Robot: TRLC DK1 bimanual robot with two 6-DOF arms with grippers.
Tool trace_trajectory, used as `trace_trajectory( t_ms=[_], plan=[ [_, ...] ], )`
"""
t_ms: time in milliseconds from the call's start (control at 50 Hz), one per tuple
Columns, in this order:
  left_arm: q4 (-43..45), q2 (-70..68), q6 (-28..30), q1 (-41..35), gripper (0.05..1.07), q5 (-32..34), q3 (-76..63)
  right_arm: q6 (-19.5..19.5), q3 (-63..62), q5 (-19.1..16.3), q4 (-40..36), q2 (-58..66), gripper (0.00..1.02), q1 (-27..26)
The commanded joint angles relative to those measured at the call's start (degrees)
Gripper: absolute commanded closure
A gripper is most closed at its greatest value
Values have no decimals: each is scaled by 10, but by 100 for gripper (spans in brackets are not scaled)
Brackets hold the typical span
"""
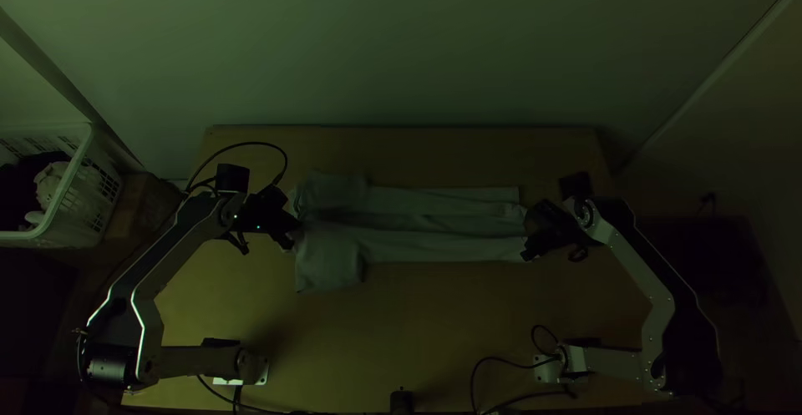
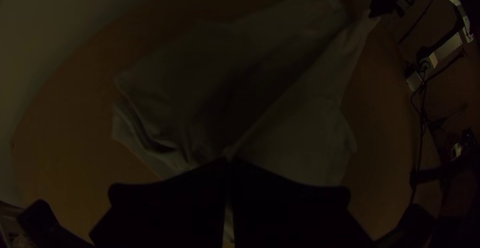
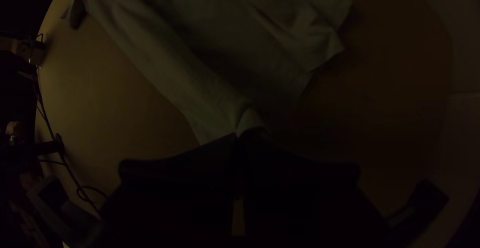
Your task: Fold the t-shirt
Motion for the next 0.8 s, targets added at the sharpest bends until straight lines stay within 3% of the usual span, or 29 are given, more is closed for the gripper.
trace_trajectory(
  t_ms=[0, 360, 780],
  plan=[
    [13, 29, -13, 10, 104, 5, 37, -2, 33, -5, 3, 24, 100, -7],
    [22, 117, -46, 12, 104, 11, 135, 1, 114, -13, 12, 102, 100, -27],
    [42, 219, -52, 18, 104, 11, 187, 5, 147, -15, 81, 190, 100, -37]
  ],
)
